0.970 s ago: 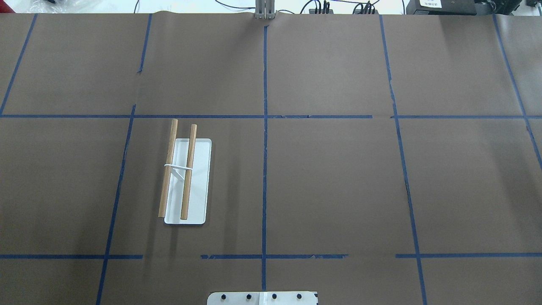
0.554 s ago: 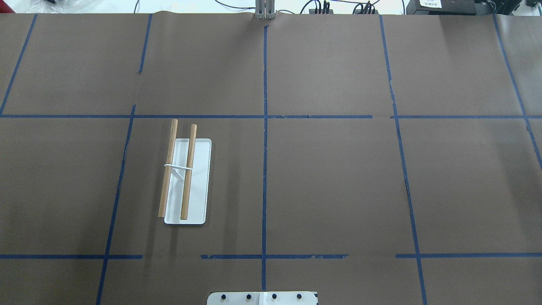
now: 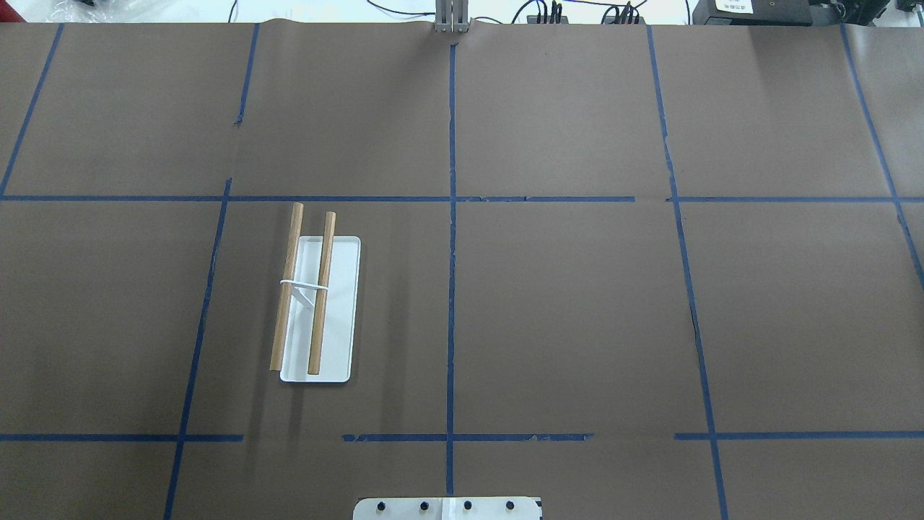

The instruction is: Hang towel on rack

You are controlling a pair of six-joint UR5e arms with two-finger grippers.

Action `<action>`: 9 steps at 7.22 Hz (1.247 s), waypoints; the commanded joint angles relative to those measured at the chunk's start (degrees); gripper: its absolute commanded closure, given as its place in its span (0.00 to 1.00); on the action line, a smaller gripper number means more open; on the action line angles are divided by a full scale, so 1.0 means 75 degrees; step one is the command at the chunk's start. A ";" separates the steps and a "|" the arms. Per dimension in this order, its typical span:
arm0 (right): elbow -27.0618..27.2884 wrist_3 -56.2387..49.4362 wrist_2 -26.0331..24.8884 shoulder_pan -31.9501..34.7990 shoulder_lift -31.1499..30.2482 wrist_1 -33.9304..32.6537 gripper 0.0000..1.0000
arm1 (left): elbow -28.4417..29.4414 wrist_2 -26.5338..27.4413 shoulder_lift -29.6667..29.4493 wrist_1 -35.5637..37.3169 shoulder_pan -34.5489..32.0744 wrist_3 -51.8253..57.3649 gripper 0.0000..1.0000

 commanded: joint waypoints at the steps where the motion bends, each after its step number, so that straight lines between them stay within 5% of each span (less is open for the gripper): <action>1: -0.0572 0.0032 -0.0231 -0.0012 -0.0046 0.0464 0.00 | -0.0062 0.0003 -0.0042 0.0006 -0.0003 0.0000 0.00; 7: -0.0760 0.0055 -0.0514 -0.0422 -0.0258 0.0653 0.00 | -0.0062 0.0014 -0.0043 0.0006 -0.0003 0.0012 0.00; 8: -0.0760 0.0067 -0.0514 -0.0457 -0.0258 0.0653 0.20 | -0.0074 0.0026 -0.0043 -0.0006 -0.0003 0.0012 0.00; 9: -0.0760 0.0055 -0.0514 -0.0504 -0.0246 0.0641 0.61 | -0.0062 0.0026 -0.0054 -0.0006 -0.0003 0.0012 0.00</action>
